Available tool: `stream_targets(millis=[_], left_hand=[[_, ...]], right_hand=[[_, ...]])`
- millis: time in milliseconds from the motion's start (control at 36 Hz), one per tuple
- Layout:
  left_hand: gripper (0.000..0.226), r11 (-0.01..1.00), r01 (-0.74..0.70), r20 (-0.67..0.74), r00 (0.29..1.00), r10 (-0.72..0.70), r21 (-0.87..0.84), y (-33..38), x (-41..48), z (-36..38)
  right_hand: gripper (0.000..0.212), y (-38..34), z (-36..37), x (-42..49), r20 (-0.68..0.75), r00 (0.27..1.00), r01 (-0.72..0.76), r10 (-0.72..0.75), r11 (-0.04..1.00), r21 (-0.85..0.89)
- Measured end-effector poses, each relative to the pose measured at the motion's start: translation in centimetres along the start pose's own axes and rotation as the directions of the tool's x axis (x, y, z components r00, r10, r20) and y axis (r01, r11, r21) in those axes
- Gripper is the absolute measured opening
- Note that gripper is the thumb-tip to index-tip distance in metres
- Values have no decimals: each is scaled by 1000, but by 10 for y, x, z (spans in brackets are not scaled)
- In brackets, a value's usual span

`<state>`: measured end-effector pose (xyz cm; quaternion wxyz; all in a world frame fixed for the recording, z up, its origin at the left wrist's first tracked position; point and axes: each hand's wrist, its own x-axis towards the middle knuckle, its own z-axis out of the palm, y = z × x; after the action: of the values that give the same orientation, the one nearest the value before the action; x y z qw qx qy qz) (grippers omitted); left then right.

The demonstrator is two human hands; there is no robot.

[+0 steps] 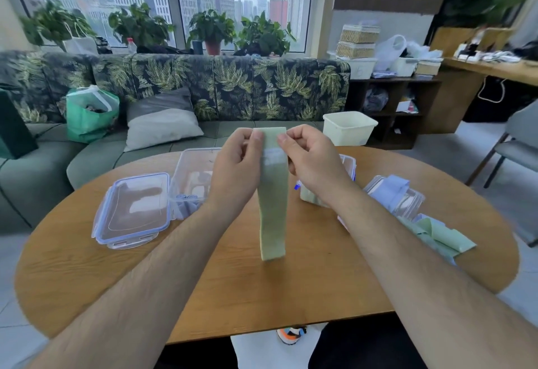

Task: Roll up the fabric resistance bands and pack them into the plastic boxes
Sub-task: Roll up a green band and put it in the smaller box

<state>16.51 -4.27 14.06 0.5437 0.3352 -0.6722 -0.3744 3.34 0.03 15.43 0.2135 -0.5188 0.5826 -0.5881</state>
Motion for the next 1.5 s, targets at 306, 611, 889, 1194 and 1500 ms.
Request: stream_targets(millis=[306, 611, 889, 1194, 1500], left_hand=[[23, 933, 313, 237, 934, -268, -177, 19, -1, -11], [23, 849, 520, 223, 820, -527, 94, -78, -18, 10], [33, 814, 401, 119, 865, -487, 420, -162, -28, 37], [39, 844, 319, 152, 896, -416, 431, -167, -43, 45], [40, 822, 359, 167, 867, -469, 443, -167, -30, 42]], right_hand=[[19, -27, -12, -8, 67, 954, -297, 292, 950, 92], [17, 88, 19, -10, 171, 838, -523, 518, 852, -18], [9, 172, 42, 2, 16, 893, -422, 449, 850, -316], [38, 177, 36, -16, 1, 913, -370, 408, 829, -420], [40, 176, 37, -10, 15, 871, -469, 492, 839, -277]])
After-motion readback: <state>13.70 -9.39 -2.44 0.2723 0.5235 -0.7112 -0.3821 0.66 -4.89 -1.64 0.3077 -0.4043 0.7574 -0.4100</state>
